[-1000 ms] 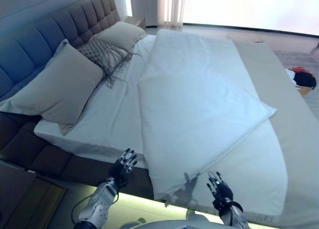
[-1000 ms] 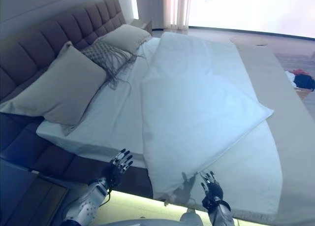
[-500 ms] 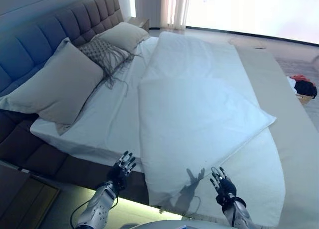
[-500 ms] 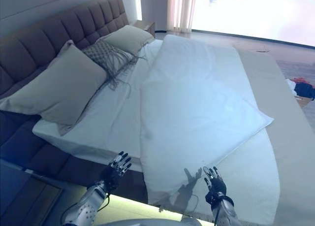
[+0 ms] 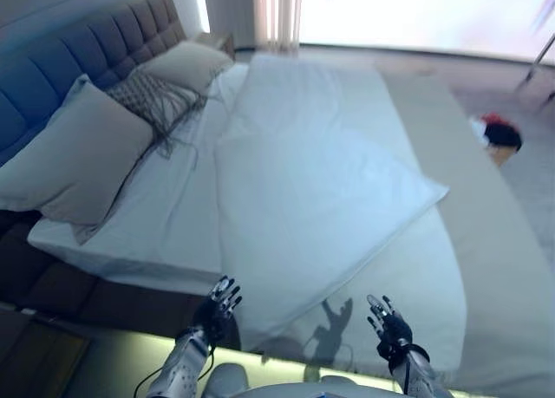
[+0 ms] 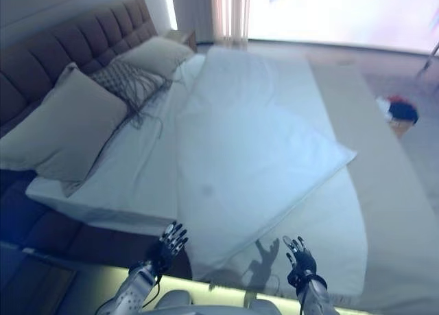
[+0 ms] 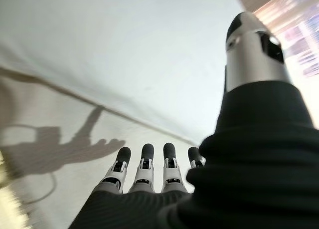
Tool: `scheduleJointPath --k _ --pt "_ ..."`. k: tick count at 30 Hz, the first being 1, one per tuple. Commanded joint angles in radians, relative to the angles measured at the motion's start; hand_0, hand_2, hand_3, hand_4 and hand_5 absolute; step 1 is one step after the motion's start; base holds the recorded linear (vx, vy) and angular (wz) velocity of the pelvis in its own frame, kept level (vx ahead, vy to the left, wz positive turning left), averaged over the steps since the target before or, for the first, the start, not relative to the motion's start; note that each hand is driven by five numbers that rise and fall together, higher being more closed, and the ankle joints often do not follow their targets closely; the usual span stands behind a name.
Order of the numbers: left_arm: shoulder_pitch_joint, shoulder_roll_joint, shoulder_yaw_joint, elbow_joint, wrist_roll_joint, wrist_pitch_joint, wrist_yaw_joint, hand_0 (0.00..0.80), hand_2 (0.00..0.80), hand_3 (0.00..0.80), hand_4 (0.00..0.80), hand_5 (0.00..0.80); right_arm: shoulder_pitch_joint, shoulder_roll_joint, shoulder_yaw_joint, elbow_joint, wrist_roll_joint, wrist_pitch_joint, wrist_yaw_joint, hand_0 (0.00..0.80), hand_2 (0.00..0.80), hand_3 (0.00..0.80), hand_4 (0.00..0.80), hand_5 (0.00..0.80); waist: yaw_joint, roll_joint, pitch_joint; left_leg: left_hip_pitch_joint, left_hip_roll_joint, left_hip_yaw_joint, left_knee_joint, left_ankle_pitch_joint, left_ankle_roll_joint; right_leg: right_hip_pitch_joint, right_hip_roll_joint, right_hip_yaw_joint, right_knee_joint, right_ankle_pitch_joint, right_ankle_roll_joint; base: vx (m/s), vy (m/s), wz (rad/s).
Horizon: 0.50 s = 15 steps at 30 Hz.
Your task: Make the bed neatly
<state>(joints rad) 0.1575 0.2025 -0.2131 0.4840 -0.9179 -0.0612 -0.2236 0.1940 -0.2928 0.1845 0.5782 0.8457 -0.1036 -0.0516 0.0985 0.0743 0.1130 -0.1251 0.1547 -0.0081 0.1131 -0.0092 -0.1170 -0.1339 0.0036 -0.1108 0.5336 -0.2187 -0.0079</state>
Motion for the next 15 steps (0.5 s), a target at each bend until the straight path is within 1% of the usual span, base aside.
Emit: scheduleJointPath --k 1,3,4,6,7,8,9,10,11,12,13,14,15 --pt "-0.023 0.03 0.026 -0.052 0.023 -0.017 -0.019 0.0 0.0 0.0 0.0 0.0 0.014 0.009 -0.042 -0.079 0.023 -0.052 0.039 0.0 0.0 0.0 0.0 0.0 -0.002 -0.063 0.027 -0.161 -0.002 -0.054 -0.18 0.393 -0.009 0.274 -0.052 -0.015 -0.442 0.149 0.024 0.228 0.038 0.21" --pt "0.002 0.03 0.037 -0.053 0.035 -0.009 -0.027 0.0 0.0 0.0 0.0 0.0 0.028 0.011 -0.046 -0.065 0.028 -0.062 0.064 0.0 0.0 0.0 0.0 0.0 0.009 -0.051 0.021 -0.173 0.011 -0.072 -0.196 0.406 -0.019 0.291 -0.062 -0.025 -0.431 0.125 0.022 0.26 0.07 0.37" --pt "0.01 0.031 0.041 -0.05 0.035 0.0 -0.03 0.0 0.0 0.0 0.0 0.0 0.035 0.011 -0.05 -0.057 0.031 -0.065 0.074 0.0 0.0 0.0 0.0 0.0 0.009 -0.043 0.016 -0.172 0.021 -0.066 -0.2 0.41 -0.025 0.301 -0.065 -0.031 -0.423 0.11 0.022 0.27 0.126 0.37" --pt "0.015 0.031 0.044 -0.044 0.037 0.015 -0.038 0.0 0.0 0.0 0.0 0.0 0.046 0.009 -0.064 -0.046 0.029 -0.065 0.081 0.0 0.0 0.0 0.0 0.0 0.002 -0.032 0.004 -0.154 0.041 -0.036 -0.196 0.408 -0.031 0.318 -0.075 -0.045 -0.412 0.087 0.026 0.237 0.171 0.32" --pt "0.015 0.03 0.043 -0.045 0.039 0.021 -0.045 0.0 0.0 0.0 0.0 0.0 0.053 0.009 -0.071 -0.048 0.029 -0.062 0.081 0.0 0.0 0.0 0.0 0.0 -0.006 -0.029 -0.001 -0.132 0.048 -0.022 -0.179 0.399 -0.028 0.326 -0.086 -0.047 -0.408 0.081 0.032 0.201 0.226 0.0" --pt "0.015 0.03 0.038 -0.05 0.041 0.02 -0.051 0.0 0.0 0.0 0.0 0.0 0.059 0.007 -0.077 -0.053 0.03 -0.059 0.078 0.0 0.0 0.0 0.0 0.0 -0.015 -0.029 -0.003 -0.112 0.05 -0.017 -0.136 0.388 -0.023 0.329 -0.097 -0.041 -0.405 0.081 0.037 0.153 0.243 -0.18" --pt "0.017 0.03 0.034 -0.057 0.043 0.017 -0.056 0.0 0.0 0.0 0.0 0.0 0.063 0.006 -0.083 -0.059 0.027 -0.055 0.074 0.0 0.0 0.0 0.0 0.0 -0.026 -0.033 -0.005 -0.103 0.044 -0.022 -0.036 0.364 -0.017 0.321 -0.109 -0.034 -0.396 0.085 0.04 0.108 0.241 -0.37" --pt "0.017 0.031 0.027 -0.061 0.041 0.009 -0.064 0.0 0.0 0.0 0.0 0.0 0.067 0.005 -0.086 -0.064 0.023 -0.053 0.066 0.0 0.0 0.0 0.0 0.0 -0.039 -0.043 -0.005 -0.099 0.031 -0.018 0.071 0.318 -0.006 0.308 -0.129 -0.025 -0.38 0.087 0.042 0.112 0.249 -0.61" --pt "0.017 0.031 0.019 -0.07 0.033 0.005 -0.067 0.0 0.0 0.0 0.0 0.0 0.071 0.009 -0.087 -0.069 0.014 -0.053 0.054 0.0 0.0 0.0 0.0 0.0 -0.05 -0.054 -0.007 -0.098 0.016 -0.006 0.15 0.252 0.011 0.291 -0.15 -0.017 -0.358 0.09 0.043 0.167 0.27 -0.74" --pt "0.014 0.033 0.016 -0.081 0.029 0.013 -0.065 0.0 0.0 0.0 0.0 0.0 0.075 0.013 -0.089 -0.066 0.01 -0.056 0.045 0.0 0.0 0.0 0.0 0.0 -0.055 -0.063 -0.013 -0.085 0.002 0.013 0.15 0.181 0.033 0.283 -0.169 -0.013 -0.34 0.093 0.052 0.212 0.3 -0.41" --pt "0.01 0.04 0.01 -0.09 0.029 0.024 -0.059 0.0 0.0 0.0 0.0 0.0 0.081 0.019 -0.099 -0.061 0.013 -0.057 0.031 0.0 0.0 0.0 0.0 0.0 -0.059 -0.068 -0.022 -0.07 -0.014 0.027 0.137 0.131 0.049 0.278 -0.187 -0.014 -0.324 0.096 0.068 0.213 0.301 -0.15" --pt "0.005 0.051 0.001 -0.096 0.034 0.025 -0.047 0.0 0.0 0.0 0.0 0.0 0.089 0.03 -0.114 -0.067 0.023 -0.052 0.027 0.0 0.0 0.0 0.0 0.0 -0.061 -0.076 -0.031 -0.071 -0.042 0.02 0.148 0.107 0.061 0.265 -0.208 -0.007 -0.298 0.129 0.099 0.182 0.273 0.13" --pt "-0.001 0.06 -0.005 -0.098 0.036 0.009 -0.058 0.0 0.0 0.0 0.0 0.0 0.095 0.04 -0.119 -0.076 0.032 -0.053 0.042 0.0 0.0 0.0 0.0 0.0 -0.06 -0.085 -0.033 -0.077 -0.066 0.008 0.165 0.09 0.069 0.25 -0.227 0.008 -0.261 0.167 0.124 0.139 0.235 0.14"
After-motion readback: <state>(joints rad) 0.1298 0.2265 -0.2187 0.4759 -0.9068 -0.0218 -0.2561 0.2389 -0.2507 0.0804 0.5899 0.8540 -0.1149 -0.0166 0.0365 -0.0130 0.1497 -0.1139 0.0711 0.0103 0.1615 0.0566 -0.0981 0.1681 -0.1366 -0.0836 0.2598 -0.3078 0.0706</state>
